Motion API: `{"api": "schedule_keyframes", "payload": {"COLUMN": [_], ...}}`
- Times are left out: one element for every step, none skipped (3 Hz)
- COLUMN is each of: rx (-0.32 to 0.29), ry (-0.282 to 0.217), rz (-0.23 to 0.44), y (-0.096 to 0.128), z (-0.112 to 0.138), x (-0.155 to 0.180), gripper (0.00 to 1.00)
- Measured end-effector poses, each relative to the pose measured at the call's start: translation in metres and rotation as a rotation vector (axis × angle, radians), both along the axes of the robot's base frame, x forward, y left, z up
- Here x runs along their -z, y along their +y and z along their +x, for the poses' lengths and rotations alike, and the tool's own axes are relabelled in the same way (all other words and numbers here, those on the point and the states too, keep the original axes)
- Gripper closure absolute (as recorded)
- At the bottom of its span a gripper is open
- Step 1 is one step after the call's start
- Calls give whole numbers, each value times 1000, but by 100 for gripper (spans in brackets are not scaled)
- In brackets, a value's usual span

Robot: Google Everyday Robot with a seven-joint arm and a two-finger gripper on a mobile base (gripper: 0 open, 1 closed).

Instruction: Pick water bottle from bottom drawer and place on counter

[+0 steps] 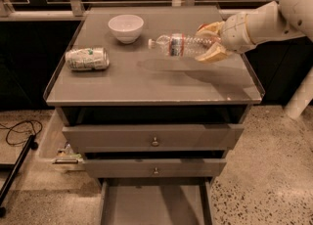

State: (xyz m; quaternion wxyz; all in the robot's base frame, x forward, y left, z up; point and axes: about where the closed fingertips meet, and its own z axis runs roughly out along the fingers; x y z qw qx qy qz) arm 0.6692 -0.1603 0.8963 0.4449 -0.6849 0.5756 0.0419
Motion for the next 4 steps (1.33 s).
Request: {"api": "schedule_keyframes", "payload": {"rx": [-36, -78, -72, -52], "ry": [23, 48, 76, 89], "rz": [1, -5, -2, 6], "y": [24, 46, 49, 45], "z": [6, 4, 2, 4], "x": [2, 9, 20, 28], "gripper": [100, 100, 100, 100]}}
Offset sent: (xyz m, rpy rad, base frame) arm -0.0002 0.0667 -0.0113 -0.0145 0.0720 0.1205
